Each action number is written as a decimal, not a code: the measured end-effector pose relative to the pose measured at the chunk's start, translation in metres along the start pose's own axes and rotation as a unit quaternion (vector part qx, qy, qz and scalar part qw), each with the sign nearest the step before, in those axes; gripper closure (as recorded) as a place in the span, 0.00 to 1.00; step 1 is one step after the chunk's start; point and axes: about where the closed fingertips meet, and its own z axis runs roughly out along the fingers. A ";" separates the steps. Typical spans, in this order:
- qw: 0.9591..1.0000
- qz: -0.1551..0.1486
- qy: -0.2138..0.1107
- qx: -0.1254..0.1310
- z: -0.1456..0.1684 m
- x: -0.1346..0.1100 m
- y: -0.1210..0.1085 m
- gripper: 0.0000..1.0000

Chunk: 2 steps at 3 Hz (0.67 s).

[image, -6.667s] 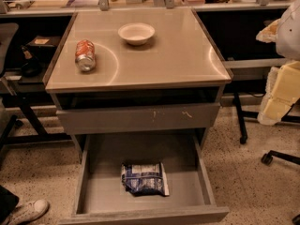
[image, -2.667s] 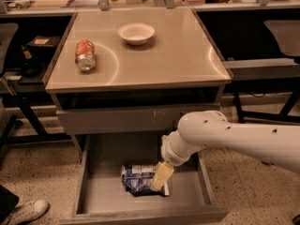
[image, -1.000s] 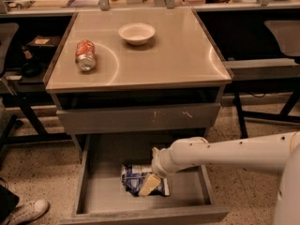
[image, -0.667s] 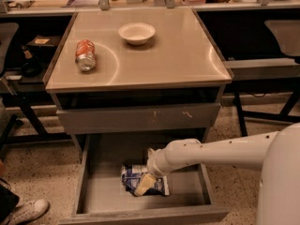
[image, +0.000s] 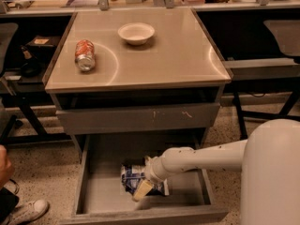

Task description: Pick blue chip bag from middle drawer and place on counter

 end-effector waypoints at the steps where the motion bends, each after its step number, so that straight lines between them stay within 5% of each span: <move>1: 1.000 0.006 0.001 -0.005 0.019 0.010 0.001 0.00; 2: 1.000 0.007 0.002 -0.005 0.020 0.011 0.001 0.18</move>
Offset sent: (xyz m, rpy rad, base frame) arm -0.0006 0.0030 -0.0183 0.0008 0.0127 -0.0033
